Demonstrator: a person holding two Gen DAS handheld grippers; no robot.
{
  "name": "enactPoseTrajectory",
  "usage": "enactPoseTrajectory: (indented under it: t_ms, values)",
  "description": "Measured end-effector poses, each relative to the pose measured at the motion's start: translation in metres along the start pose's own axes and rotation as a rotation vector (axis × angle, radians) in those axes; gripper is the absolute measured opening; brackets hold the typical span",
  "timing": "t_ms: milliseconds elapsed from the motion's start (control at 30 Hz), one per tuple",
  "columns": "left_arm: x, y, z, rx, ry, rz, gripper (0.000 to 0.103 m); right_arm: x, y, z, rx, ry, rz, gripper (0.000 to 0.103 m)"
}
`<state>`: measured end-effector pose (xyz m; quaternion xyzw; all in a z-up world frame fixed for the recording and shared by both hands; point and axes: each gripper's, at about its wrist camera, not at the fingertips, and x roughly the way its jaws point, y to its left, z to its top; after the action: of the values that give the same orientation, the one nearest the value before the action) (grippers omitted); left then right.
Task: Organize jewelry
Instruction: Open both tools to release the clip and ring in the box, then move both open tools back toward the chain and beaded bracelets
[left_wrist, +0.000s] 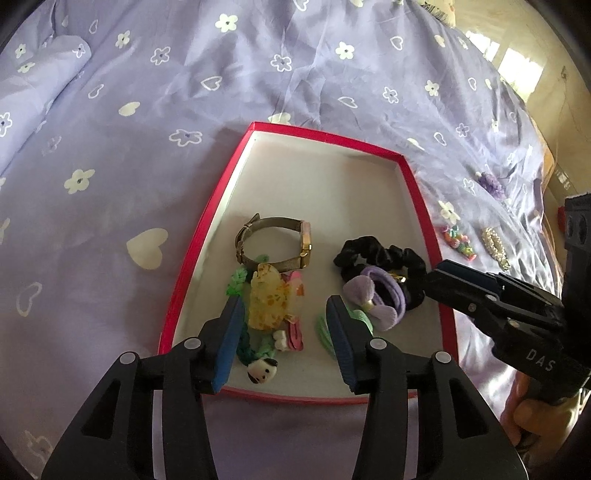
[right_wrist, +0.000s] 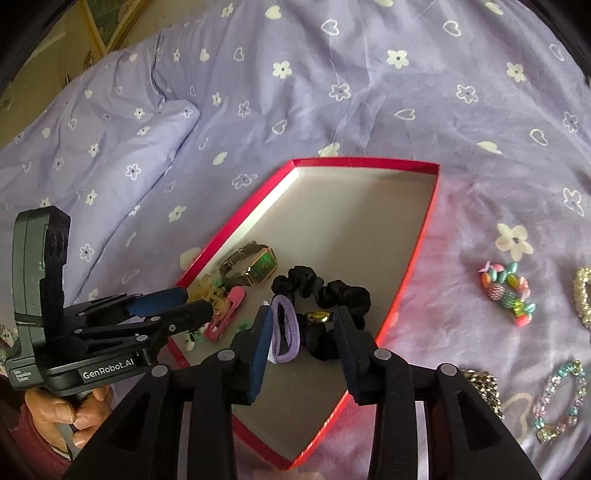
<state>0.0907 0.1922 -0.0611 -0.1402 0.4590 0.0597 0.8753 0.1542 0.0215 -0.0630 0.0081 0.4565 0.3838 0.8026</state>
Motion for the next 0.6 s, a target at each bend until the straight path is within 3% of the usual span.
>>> enactPoseTrajectory:
  t_ms: [600]
  values:
    - [-0.039,-0.037,-0.01,0.023,-0.054,-0.072,0.048,-0.077,-0.044,-0.038,0.108,-0.093,-0.062,0.039]
